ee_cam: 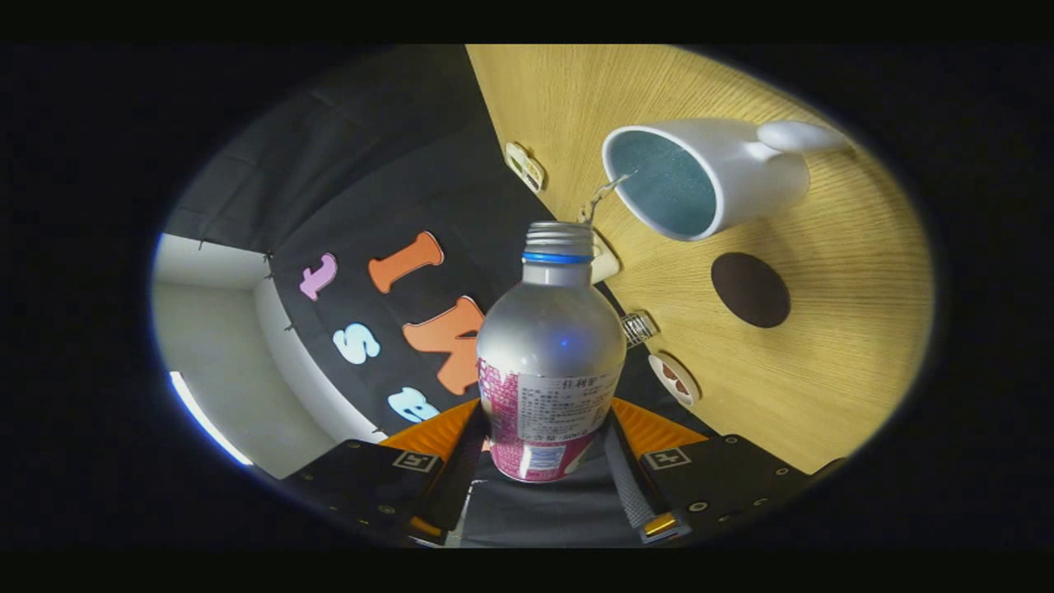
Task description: Take the bottle from table, then pour the juice into the cup, finally place the bottle on the coaster
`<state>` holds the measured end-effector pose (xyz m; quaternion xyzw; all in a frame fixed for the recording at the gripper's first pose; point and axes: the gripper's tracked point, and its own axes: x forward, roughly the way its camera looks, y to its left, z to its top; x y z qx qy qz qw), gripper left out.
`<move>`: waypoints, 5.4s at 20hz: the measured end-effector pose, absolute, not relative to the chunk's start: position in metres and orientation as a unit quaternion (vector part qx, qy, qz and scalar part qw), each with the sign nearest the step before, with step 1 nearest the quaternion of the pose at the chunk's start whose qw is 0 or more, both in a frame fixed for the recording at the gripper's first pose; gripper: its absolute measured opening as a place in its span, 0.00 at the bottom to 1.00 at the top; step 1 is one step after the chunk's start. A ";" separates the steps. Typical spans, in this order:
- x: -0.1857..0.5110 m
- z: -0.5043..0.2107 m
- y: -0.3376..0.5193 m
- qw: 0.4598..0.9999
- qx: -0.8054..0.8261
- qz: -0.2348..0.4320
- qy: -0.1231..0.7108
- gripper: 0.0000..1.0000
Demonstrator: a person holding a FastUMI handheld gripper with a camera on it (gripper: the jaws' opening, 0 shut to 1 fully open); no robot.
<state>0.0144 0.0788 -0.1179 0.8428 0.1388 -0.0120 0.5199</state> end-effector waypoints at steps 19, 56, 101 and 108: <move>0.022 -0.104 0.081 0.467 0.876 0.001 0.118 0.75; 0.026 -0.124 0.086 0.852 0.506 0.085 0.102 0.74; 0.063 -0.255 0.091 0.979 -0.047 0.070 0.187 0.94; 0.046 -0.225 0.094 0.983 -0.032 0.085 0.160 0.97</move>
